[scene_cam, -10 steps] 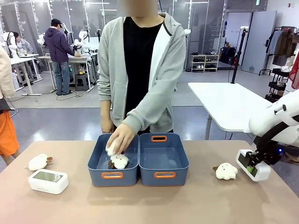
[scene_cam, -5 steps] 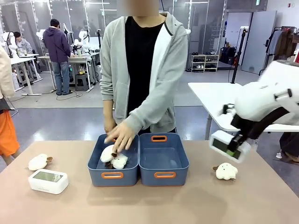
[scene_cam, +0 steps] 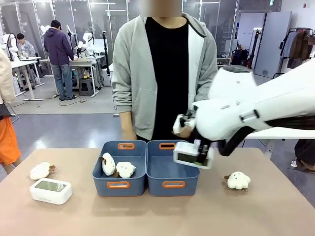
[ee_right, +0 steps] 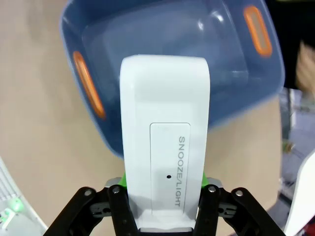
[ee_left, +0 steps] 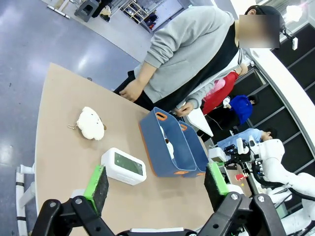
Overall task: Sort the digital clocks into the basket.
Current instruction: Pick up the Digital clock from the table and place it into the empty Plastic storage basket.
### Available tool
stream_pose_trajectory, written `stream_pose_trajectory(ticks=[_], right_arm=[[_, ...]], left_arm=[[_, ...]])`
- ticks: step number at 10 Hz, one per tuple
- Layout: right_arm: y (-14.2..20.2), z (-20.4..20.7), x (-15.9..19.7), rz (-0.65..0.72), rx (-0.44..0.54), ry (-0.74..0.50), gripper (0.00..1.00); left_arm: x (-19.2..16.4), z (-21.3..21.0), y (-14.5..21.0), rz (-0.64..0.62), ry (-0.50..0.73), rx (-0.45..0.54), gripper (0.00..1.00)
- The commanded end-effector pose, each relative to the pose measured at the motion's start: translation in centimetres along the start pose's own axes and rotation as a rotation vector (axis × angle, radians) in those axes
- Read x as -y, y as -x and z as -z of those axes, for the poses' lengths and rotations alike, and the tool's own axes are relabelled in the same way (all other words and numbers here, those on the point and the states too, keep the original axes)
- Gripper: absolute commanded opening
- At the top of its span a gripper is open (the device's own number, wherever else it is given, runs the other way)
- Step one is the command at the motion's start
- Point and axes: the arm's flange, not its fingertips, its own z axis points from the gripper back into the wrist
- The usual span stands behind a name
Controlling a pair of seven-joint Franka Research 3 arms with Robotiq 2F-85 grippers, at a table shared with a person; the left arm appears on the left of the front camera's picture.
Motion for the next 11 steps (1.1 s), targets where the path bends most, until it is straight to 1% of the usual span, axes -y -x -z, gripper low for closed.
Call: stream_pose_trajectory(ticks=[1,2,3,4,5,6,8,9,10,11], right_arm=[[-2.5,1.2,-0.9,-0.109,0.015,-0.029,0.50],[-4.0,3.1,-2.0,-0.123,-0.011,-0.064,0.50],[-4.7,4.9,-2.4,-0.124,-0.007,-0.089,0.50],[-4.8,6.3,-2.2,-0.117,0.005,-0.126,0.50],[-4.7,7.1,-2.0,-0.111,0.002,-0.135,0.50],[-4.5,7.0,-2.0,-0.112,0.010,-0.147,0.50],[-4.3,6.2,-2.1,-0.110,0.029,-0.148,0.77],[-4.1,5.7,-2.0,-0.110,0.041,-0.140,0.94],[-4.0,5.2,-2.0,-0.105,0.055,-0.137,1.00],[-3.8,4.8,-1.9,-0.099,0.061,-0.131,1.00]], left_arm=[[0.0,-0.1,-0.2,0.003,0.019,0.013,1.00],[0.0,-0.1,-0.2,0.003,0.019,0.013,1.00],[0.0,-0.1,-0.2,0.003,0.019,0.013,1.00],[0.0,-0.1,-0.2,0.003,0.019,0.013,1.00],[0.0,-0.1,-0.2,0.003,0.019,0.013,1.00],[0.0,-0.1,-0.2,0.003,0.019,0.013,1.00],[0.0,-0.1,-0.2,0.003,0.019,0.013,1.00],[0.0,-0.1,-0.2,0.003,0.019,0.013,1.00],[0.0,-0.1,-0.2,0.003,0.019,0.013,1.00],[0.0,-0.1,-0.2,0.003,0.019,0.013,1.00]])
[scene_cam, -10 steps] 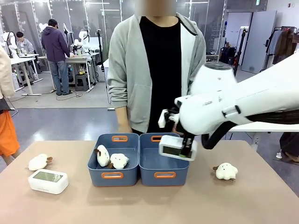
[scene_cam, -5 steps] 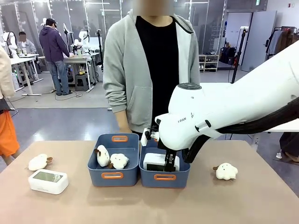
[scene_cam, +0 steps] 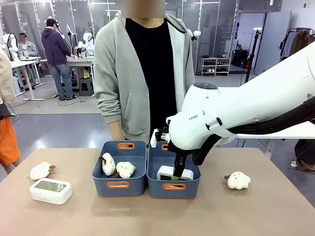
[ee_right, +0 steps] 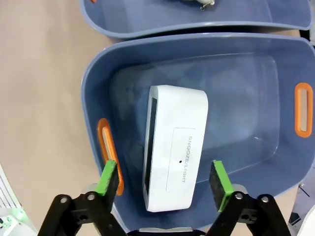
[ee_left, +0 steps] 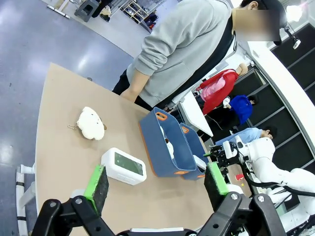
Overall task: Sort the digital clocks into the basket.
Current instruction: Pick up the Digital clock from the table and place it into the empty Plastic storage basket.
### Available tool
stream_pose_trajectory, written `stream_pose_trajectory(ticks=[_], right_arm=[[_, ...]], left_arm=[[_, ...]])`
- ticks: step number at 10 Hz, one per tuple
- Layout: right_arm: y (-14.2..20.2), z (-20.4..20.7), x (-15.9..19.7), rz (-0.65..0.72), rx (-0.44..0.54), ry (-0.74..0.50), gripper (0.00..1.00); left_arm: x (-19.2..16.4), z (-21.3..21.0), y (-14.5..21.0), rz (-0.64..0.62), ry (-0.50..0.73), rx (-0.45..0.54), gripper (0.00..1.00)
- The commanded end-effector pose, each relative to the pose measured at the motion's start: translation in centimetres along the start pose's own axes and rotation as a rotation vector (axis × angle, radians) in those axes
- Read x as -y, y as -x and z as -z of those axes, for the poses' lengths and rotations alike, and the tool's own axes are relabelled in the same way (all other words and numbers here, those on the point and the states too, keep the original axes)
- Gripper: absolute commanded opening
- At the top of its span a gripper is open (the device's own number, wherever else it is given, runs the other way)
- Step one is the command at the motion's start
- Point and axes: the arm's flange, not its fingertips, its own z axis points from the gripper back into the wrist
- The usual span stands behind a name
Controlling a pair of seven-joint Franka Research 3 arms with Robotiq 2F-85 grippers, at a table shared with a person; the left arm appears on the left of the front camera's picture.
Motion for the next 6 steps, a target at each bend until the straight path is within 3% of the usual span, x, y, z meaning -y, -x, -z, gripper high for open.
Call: stream_pose_trajectory(ticks=[1,6], right_arm=[[1.1,-0.9,-0.1,-0.011,0.030,-0.012,1.00],[0.0,-0.6,0.1,0.004,0.011,0.004,1.00]], left_arm=[[0.0,-0.1,-0.2,0.003,0.019,0.013,1.00],[0.0,-0.1,-0.2,0.003,0.019,0.013,1.00]])
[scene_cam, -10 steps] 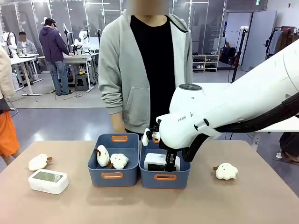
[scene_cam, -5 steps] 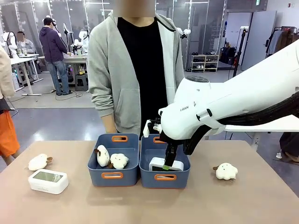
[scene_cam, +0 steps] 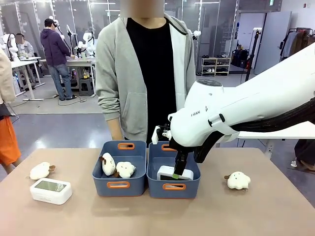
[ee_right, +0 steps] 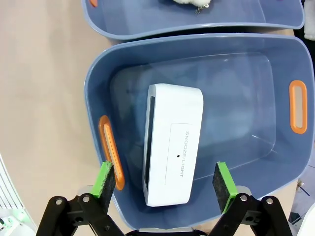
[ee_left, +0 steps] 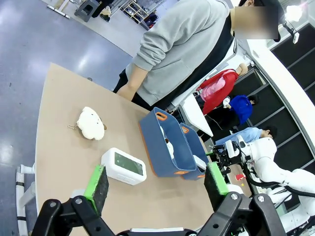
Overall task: Sort the digital clocks into the basket.
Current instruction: Pick up the Digital clock from the table and place it into the empty Plastic storage basket.
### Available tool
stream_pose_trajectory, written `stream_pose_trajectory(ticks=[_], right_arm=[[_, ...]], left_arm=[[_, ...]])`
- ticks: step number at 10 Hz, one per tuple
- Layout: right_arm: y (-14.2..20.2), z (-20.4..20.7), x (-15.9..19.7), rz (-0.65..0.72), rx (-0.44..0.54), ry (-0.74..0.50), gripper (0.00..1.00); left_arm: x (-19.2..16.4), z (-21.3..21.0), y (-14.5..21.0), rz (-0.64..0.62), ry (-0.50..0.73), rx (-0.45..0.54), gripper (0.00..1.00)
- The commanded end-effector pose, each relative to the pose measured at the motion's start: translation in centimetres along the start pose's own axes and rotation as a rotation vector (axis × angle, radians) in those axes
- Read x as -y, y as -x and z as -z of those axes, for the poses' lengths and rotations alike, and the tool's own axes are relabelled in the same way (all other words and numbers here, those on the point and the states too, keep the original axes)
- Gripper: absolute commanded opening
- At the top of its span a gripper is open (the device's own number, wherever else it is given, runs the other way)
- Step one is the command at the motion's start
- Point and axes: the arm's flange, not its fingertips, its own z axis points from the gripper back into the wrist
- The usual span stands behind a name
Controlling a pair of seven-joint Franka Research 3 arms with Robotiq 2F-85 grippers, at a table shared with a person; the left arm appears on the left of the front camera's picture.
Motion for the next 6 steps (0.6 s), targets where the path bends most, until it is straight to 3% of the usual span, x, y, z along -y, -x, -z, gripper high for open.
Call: stream_pose_trajectory(ticks=[1,6], right_arm=[[-0.23,0.08,0.08,-0.003,0.000,0.001,1.00],[-0.02,0.03,-0.02,-0.001,0.000,-0.001,1.00]], left_arm=[[-0.01,-0.07,-0.19,0.003,0.019,0.013,1.00],[-0.01,-0.07,-0.19,0.003,0.019,0.013,1.00]])
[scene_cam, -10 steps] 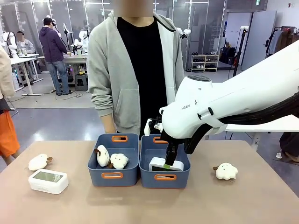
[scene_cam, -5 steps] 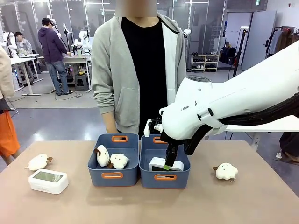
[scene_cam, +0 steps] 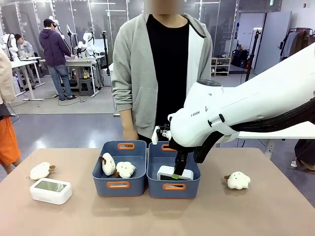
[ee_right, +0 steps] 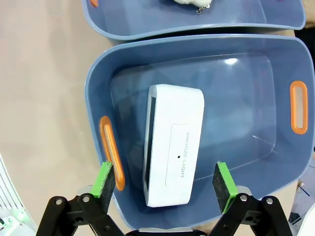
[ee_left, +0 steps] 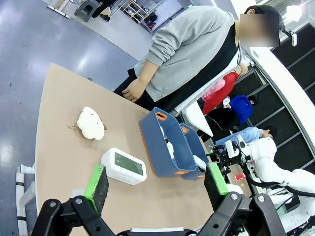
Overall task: Sort the digital clocks into the basket.
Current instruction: Pick up the Digital clock from the table and place it into the empty Plastic storage basket.
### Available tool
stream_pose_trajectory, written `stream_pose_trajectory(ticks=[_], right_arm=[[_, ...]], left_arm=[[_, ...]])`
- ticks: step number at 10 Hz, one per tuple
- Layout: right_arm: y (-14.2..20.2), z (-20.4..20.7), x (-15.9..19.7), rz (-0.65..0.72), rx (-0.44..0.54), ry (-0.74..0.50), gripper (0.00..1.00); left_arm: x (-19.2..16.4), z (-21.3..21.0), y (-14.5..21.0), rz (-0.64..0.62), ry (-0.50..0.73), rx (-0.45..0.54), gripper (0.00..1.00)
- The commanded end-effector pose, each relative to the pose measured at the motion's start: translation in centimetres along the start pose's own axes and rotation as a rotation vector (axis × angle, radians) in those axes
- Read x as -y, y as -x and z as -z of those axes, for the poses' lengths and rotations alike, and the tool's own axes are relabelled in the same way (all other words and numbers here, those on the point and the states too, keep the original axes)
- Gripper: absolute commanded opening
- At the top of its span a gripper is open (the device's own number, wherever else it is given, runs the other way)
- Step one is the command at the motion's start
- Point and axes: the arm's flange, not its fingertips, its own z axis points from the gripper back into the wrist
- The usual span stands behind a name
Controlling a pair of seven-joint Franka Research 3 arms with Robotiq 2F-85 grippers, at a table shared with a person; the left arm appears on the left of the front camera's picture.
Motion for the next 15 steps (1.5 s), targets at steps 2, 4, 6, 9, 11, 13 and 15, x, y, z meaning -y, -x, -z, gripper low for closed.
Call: stream_pose_trajectory(ticks=[2,4,6,9,11,13,15], right_arm=[[2.1,-6.0,-2.8,-0.017,0.175,-0.028,1.00],[6.0,-10.6,-2.9,0.070,0.313,-0.062,1.00],[10.7,-12.6,-2.6,0.248,0.476,-0.224,1.00],[19.3,-14.8,-4.1,0.554,0.651,-0.340,1.00],[27.5,-15.8,-5.9,0.817,0.772,-0.405,1.00],[36.6,-15.4,-8.1,1.181,0.777,-0.420,1.00],[42.9,-13.1,-11.7,1.431,0.847,-0.409,1.00]], left_arm=[[0.0,-0.1,-0.2,0.003,0.019,0.013,1.00],[0.0,-0.1,-0.2,0.003,0.019,0.013,1.00],[0.0,-0.1,-0.2,0.003,0.019,0.013,1.00],[0.0,-0.1,-0.2,0.003,0.019,0.013,1.00],[0.0,-0.1,-0.2,0.003,0.019,0.013,1.00],[0.0,-0.1,-0.2,0.003,0.019,0.013,1.00],[0.0,-0.1,-0.2,0.003,0.019,0.013,1.00]])
